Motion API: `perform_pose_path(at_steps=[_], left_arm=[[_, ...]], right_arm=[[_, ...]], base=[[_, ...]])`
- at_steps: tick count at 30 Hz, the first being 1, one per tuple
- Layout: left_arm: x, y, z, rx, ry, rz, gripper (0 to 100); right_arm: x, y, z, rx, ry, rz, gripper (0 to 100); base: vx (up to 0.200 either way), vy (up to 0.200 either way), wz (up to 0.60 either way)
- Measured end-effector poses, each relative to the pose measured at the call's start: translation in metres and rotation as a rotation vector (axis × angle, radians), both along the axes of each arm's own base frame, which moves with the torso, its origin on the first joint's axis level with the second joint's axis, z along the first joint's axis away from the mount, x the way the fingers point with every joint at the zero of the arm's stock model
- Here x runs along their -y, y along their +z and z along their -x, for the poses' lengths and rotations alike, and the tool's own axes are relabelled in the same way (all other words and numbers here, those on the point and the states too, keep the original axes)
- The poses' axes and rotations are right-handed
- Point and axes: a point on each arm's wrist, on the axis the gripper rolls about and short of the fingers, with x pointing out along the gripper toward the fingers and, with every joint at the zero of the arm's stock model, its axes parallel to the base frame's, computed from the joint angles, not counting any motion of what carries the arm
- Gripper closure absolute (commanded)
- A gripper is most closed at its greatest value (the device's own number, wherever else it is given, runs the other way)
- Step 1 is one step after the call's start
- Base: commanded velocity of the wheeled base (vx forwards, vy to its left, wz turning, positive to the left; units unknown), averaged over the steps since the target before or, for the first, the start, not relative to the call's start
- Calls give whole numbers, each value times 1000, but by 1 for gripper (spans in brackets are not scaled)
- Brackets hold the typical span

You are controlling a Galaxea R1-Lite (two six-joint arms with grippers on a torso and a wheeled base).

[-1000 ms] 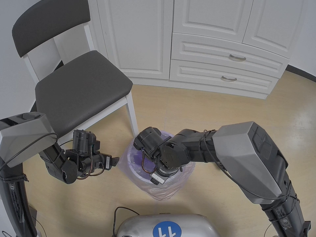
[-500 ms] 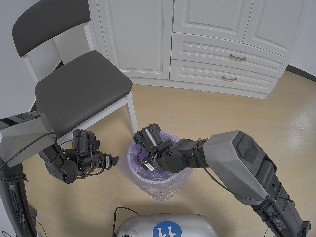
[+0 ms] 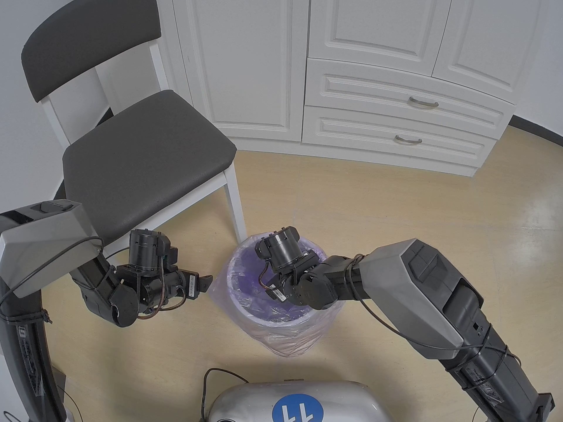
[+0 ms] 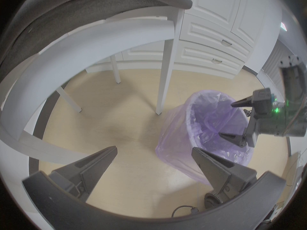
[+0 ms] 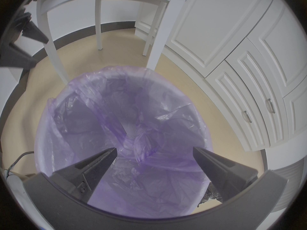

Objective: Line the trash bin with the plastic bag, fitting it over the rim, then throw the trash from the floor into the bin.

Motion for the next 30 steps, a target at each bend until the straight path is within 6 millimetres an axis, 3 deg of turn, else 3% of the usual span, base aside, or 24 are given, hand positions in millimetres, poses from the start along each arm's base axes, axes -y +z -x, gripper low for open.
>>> perform_pose_path(at_steps=[9, 20, 30], left_arm=[[0, -1, 0, 2, -1, 0, 0], [0, -2, 0, 2, 0, 0, 0], [-1, -1, 0, 5, 3, 0, 0]], right_arm=[[-7, -18, 9, -44, 20, 41, 0], [-24, -21, 40, -151, 64, 94, 0], [-21, -17, 36, -141, 55, 89, 0]], base=[[0, 0, 0], [0, 0, 0], [0, 0, 0]])
